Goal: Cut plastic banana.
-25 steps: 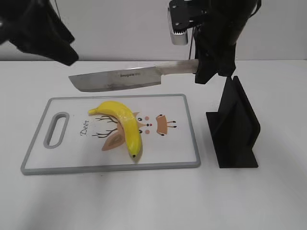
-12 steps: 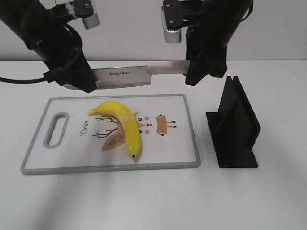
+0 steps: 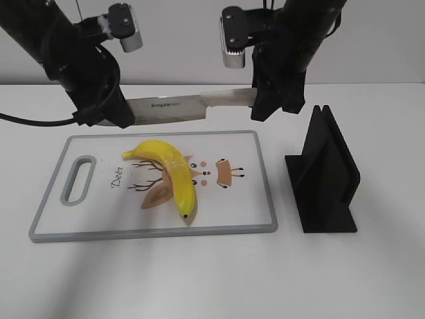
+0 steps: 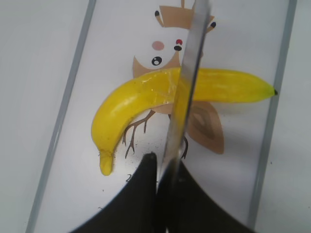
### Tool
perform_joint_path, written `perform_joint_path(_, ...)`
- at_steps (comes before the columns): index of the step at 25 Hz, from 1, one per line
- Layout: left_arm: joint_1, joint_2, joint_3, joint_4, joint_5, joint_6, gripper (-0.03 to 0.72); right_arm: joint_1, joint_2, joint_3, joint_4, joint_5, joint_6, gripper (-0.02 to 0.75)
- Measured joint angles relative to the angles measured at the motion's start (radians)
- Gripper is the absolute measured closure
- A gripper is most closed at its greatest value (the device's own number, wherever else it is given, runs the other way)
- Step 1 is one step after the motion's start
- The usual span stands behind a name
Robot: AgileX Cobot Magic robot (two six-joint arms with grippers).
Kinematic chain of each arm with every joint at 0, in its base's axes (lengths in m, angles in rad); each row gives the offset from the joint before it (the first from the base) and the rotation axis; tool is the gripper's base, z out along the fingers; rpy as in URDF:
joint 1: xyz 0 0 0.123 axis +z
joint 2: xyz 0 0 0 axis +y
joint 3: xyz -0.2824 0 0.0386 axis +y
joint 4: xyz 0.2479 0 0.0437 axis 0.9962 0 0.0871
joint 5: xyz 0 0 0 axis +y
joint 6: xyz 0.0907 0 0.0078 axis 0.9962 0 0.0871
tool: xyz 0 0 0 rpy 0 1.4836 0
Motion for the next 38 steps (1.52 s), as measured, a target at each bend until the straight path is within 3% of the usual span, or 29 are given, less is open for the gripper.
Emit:
perform_joint_path(10, -0.012, 0.273, -0.003, -0.069, -0.076, 0.010, 0.671, -0.011, 0.227, -0.002, -0.038, -0.028, -0.002, 0.570)
perform_joint_path(20, -0.017, 0.274, -0.012, -0.063, -0.076, -0.006, 0.671, -0.016, 0.247, -0.014, -0.042, -0.026, 0.000, 0.570)
perform_joint_path(38, -0.020, -0.094, -0.010, -0.026, -0.027, -0.029, 0.683, -0.010, 0.052, -0.200, -0.041, 0.113, 0.035, 0.556)
